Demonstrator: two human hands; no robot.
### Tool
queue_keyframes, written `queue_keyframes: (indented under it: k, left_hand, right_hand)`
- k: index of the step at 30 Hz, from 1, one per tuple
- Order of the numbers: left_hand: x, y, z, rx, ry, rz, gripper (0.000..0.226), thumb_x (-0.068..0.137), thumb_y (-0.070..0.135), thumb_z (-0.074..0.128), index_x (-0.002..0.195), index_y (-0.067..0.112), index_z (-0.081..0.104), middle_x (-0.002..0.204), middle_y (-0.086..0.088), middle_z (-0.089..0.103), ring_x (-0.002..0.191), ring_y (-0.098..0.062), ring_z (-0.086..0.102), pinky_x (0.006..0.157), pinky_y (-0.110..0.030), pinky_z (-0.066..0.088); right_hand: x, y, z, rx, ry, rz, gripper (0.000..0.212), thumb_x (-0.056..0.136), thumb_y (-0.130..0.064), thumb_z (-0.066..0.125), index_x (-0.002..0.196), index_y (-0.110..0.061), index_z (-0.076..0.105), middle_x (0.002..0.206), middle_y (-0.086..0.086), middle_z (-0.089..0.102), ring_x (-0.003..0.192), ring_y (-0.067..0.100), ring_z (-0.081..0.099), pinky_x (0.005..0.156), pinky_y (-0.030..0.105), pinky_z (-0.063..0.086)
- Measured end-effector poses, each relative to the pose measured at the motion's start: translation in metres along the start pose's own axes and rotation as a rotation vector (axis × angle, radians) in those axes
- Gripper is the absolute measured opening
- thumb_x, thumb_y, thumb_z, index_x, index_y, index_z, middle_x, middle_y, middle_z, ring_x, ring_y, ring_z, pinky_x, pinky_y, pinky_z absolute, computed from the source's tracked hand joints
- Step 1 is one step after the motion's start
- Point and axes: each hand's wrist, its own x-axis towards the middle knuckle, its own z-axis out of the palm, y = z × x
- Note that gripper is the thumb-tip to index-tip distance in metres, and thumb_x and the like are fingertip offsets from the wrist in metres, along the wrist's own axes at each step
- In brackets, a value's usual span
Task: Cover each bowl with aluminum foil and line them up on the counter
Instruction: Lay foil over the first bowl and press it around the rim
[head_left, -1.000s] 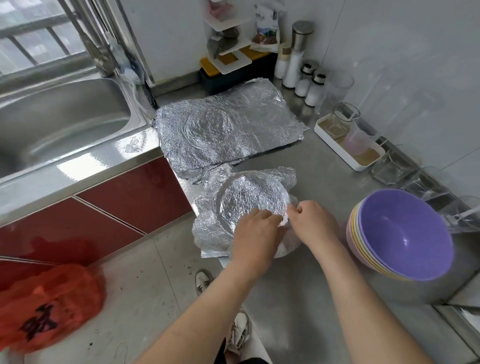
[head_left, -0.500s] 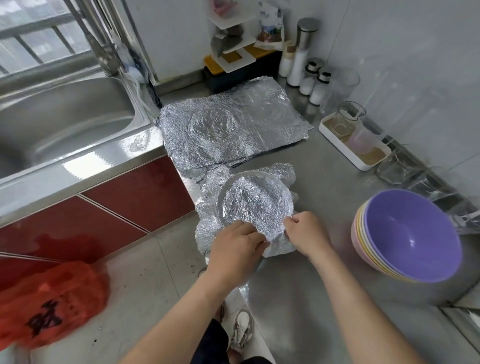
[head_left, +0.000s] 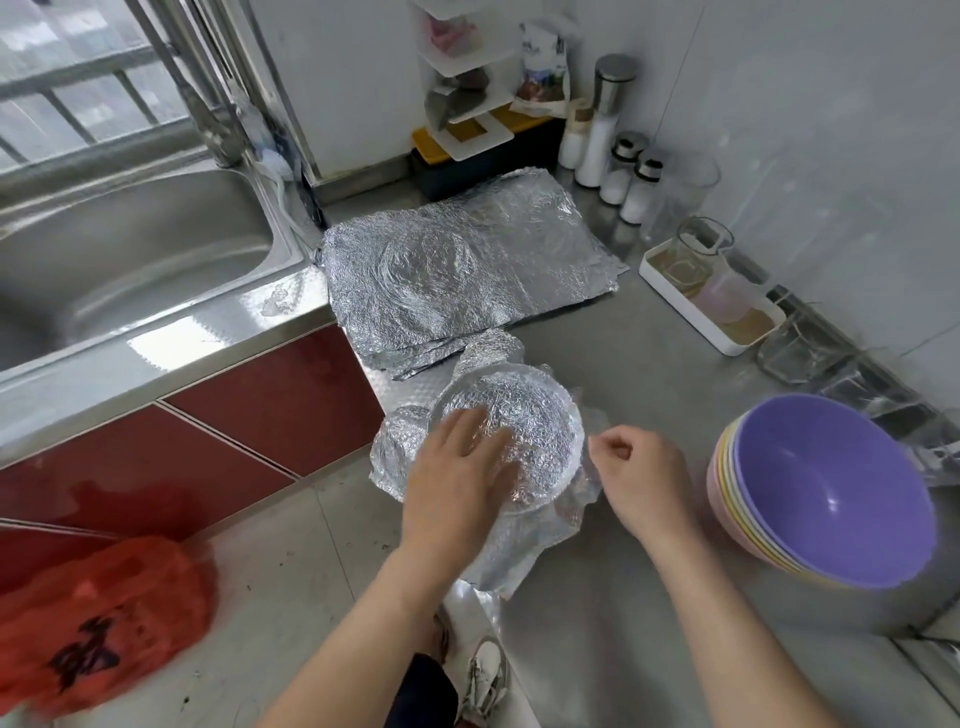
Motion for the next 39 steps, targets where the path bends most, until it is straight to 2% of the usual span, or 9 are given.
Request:
queue_keyframes:
  k: [4,9,18,23,27,30,32,35,39]
  left_hand:
    - [-0.009,-0.022,0.002,0.021,-0.071,-0.053,0.022,0.093,0.025,0.064,0.110,0.011,0.066,0.139,-0.021,0.050,0.136,-0.039,0.039,0.106,-0.048,0.039]
    - [-0.013,-0.028,0.002,-0.037,-0.054,-0.067,0.016,0.099,0.020,0.054,0.103,0.008,0.064,0.125,-0.010,0.055,0.136,-0.030,0.039,0.101,-0.042,0.046]
    - [-0.019,-0.022,0.002,-0.034,-0.002,-0.103,0.013,0.092,0.015,0.066,0.103,0.009,0.068,0.129,-0.011,0.059,0.133,-0.031,0.046,0.093,-0.040,0.051]
    - [-0.016,-0.024,0.004,-0.052,-0.048,-0.096,0.009,0.095,0.015,0.060,0.100,0.009,0.064,0.125,-0.010,0.057,0.135,-0.032,0.040,0.097,-0.043,0.047]
    - [-0.007,-0.022,-0.001,-0.040,-0.011,-0.093,0.012,0.091,0.012,0.064,0.102,0.008,0.068,0.125,-0.015,0.060,0.126,-0.037,0.048,0.097,-0.048,0.047]
    - [-0.005,-0.001,-0.006,-0.043,0.041,0.000,0.014,0.091,0.020,0.061,0.087,0.012,0.072,0.097,-0.003,0.067,0.091,-0.028,0.059,0.071,-0.042,0.054]
    - [-0.009,0.021,-0.004,-0.071,-0.006,0.065,0.030,0.092,0.034,0.051,0.076,0.017,0.071,0.079,0.004,0.062,0.076,-0.022,0.055,0.053,-0.034,0.048]
    - [-0.016,0.039,0.011,-0.040,-0.048,0.108,0.033,0.086,0.044,0.049,0.071,0.021,0.069,0.071,0.005,0.058,0.070,-0.019,0.056,0.051,-0.029,0.045]
    - [-0.007,0.049,0.020,-0.016,-0.063,0.049,0.034,0.085,0.045,0.048,0.068,0.021,0.065,0.067,0.003,0.056,0.064,-0.020,0.056,0.047,-0.029,0.044]
  right_hand:
    - [-0.006,-0.006,0.012,-0.068,0.082,-0.069,0.020,0.089,-0.026,0.061,0.076,-0.016,0.072,0.071,-0.004,0.068,0.066,0.019,0.053,0.059,0.030,0.035]
    - [-0.003,-0.009,0.016,-0.117,0.116,-0.039,0.022,0.089,-0.029,0.063,0.077,-0.015,0.074,0.078,0.001,0.073,0.074,0.030,0.063,0.062,0.033,0.042]
    - [0.007,-0.025,0.019,-0.288,0.039,0.030,0.022,0.081,-0.022,0.060,0.064,-0.007,0.060,0.066,0.009,0.063,0.063,0.032,0.053,0.059,0.034,0.046]
    - [0.006,-0.024,0.017,-0.170,0.007,0.130,0.023,0.075,-0.022,0.065,0.060,-0.005,0.062,0.059,0.013,0.060,0.059,0.037,0.050,0.052,0.030,0.038]
    - [-0.003,-0.010,0.009,-0.065,-0.111,0.136,0.028,0.080,-0.027,0.065,0.069,-0.002,0.070,0.071,0.016,0.067,0.074,0.034,0.061,0.052,0.031,0.041]
    - [-0.004,-0.003,-0.001,-0.072,-0.080,-0.066,0.018,0.086,-0.023,0.064,0.077,-0.010,0.072,0.075,0.006,0.070,0.072,0.026,0.062,0.060,0.030,0.041]
    - [0.000,0.000,-0.008,-0.126,-0.011,-0.386,0.009,0.084,-0.011,0.066,0.086,-0.016,0.073,0.086,-0.002,0.068,0.077,0.020,0.061,0.064,0.028,0.044]
    - [0.019,0.010,-0.012,-0.354,-0.038,-0.879,0.034,0.065,0.007,0.074,0.089,-0.018,0.074,0.094,-0.003,0.067,0.078,0.023,0.063,0.058,0.026,0.051]
    - [0.042,0.022,-0.018,-0.630,-0.187,-1.130,0.028,0.068,0.003,0.065,0.089,-0.015,0.070,0.095,-0.001,0.067,0.072,0.022,0.060,0.050,0.030,0.052]
